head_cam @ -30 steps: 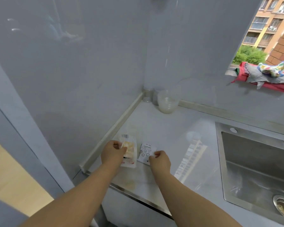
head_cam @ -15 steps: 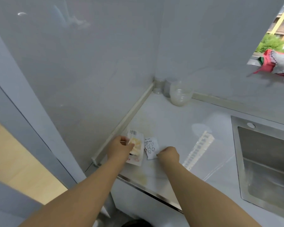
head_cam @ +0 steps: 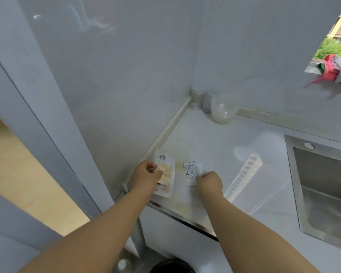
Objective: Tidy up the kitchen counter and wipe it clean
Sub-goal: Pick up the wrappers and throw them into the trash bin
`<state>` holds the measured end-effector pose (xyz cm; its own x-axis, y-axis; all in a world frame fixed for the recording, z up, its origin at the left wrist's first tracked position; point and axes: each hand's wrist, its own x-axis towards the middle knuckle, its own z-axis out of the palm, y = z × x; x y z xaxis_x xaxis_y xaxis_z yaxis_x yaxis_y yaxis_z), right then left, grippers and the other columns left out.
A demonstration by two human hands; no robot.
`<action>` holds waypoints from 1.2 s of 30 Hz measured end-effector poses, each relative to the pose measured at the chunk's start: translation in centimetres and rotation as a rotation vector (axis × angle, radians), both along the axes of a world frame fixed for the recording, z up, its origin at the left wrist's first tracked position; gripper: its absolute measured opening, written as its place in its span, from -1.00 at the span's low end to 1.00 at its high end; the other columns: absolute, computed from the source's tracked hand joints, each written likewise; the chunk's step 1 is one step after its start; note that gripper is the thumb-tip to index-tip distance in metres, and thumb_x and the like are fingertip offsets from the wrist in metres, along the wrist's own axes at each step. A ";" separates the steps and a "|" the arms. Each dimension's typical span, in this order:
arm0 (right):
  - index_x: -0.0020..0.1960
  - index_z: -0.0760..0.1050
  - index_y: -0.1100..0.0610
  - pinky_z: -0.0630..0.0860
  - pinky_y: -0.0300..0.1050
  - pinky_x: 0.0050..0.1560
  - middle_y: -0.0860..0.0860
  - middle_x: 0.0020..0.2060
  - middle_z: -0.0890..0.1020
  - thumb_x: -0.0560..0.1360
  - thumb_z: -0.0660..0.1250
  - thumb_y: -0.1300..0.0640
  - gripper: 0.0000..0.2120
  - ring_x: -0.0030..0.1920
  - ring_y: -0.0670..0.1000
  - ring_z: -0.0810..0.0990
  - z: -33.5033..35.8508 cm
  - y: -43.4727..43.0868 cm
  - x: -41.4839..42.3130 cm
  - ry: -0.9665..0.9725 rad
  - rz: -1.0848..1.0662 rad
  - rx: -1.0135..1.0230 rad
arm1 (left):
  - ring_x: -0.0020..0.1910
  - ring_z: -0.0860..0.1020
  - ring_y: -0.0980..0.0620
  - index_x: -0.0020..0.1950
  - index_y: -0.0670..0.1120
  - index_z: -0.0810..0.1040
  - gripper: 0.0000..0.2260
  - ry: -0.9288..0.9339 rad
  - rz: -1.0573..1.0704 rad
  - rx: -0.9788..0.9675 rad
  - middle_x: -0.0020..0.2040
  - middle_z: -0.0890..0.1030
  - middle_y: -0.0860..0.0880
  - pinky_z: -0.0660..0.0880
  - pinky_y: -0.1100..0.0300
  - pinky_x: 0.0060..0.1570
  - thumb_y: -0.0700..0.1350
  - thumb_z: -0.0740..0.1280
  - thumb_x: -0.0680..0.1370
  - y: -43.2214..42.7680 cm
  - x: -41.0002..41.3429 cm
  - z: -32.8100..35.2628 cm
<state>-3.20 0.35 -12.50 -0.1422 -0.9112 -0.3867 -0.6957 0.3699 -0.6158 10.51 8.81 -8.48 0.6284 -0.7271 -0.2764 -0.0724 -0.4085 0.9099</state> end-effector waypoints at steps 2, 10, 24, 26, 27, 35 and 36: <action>0.02 0.45 0.18 0.37 -0.07 0.03 0.12 -0.04 0.53 0.56 0.20 0.11 -0.85 0.05 0.16 0.51 0.2 0.5 -0.3 -0.055 -0.028 -0.037 | -0.13 0.50 -0.02 -0.15 -0.02 0.44 -0.86 0.000 0.015 -0.001 -0.17 0.48 0.08 0.38 0.25 -0.36 -0.18 0.38 0.51 0.3 0.0 -0.2; -0.15 0.39 0.14 0.36 -0.22 -0.25 0.01 -0.23 0.52 0.53 0.30 0.14 -0.87 -0.19 0.03 0.46 2.6 4.7 -1.6 -0.498 -0.168 -0.254 | -0.10 0.50 -0.02 -0.17 0.02 0.42 -0.81 0.077 -0.043 -0.044 -0.18 0.46 0.10 0.45 0.23 -0.26 -0.23 0.36 0.51 1.6 -2.2 0.1; -0.22 0.32 0.16 0.59 -0.10 -0.23 0.18 -0.14 0.57 0.54 0.27 0.25 -0.80 -0.29 0.09 0.55 4.7 14.1 -7.0 -0.795 -0.057 0.045 | -0.12 0.48 -0.03 -0.08 -0.06 0.44 -0.85 0.205 0.030 -0.132 -0.07 0.49 -0.02 0.37 0.26 -0.34 -0.29 0.32 0.49 8.4 -9.0 -0.3; -0.21 0.31 0.15 0.59 -0.08 -0.18 0.17 -0.15 0.58 0.55 0.27 0.23 -0.80 -0.25 0.12 0.56 4.0 16.0 -8.6 -0.814 -0.061 0.098 | -0.08 0.49 -0.03 -0.03 -0.06 0.43 -0.85 0.200 0.022 -0.107 -0.04 0.49 -0.03 0.42 0.25 -0.27 -0.26 0.33 0.50 9.8 -10.5 -0.9; -0.21 0.31 0.15 0.59 -0.08 -0.16 0.16 -0.17 0.59 0.55 0.27 0.23 -0.80 -0.25 0.12 0.57 3.7 17.2 -9.7 -0.825 -0.079 0.115 | -0.06 0.49 -0.03 -0.01 -0.06 0.43 -0.85 0.195 0.002 -0.099 -0.02 0.50 -0.04 0.47 0.21 -0.20 -0.26 0.33 0.51 10.7 -11.4 -1.3; -0.18 0.36 0.17 0.54 -0.13 -0.11 0.10 -0.17 0.59 0.57 0.24 0.23 -0.85 -0.21 0.02 0.56 0.1 23.7 -16.5 -0.958 -0.218 0.169 | -0.07 0.48 -0.03 -0.03 -0.06 0.44 -0.88 0.110 -0.073 0.038 -0.07 0.48 0.01 0.44 0.15 -0.12 -0.24 0.31 0.53 17.2 -17.6 -5.0; -0.18 0.36 0.17 0.54 -0.16 -0.14 0.10 -0.16 0.60 0.57 0.24 0.24 -0.85 -0.19 0.01 0.57 -0.5 24.5 -17.1 -0.952 -0.204 0.201 | -0.06 0.48 -0.02 -0.01 -0.07 0.43 -0.89 0.109 -0.076 0.066 -0.05 0.48 0.00 0.43 0.15 -0.09 -0.23 0.31 0.54 18.0 -18.1 -5.5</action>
<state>-20.25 24.83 -12.96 0.1606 -0.8090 -0.5654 0.1452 0.5860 -0.7972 -7.56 26.76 -13.96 0.5354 -0.7498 -0.3887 -0.0074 -0.4644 0.8856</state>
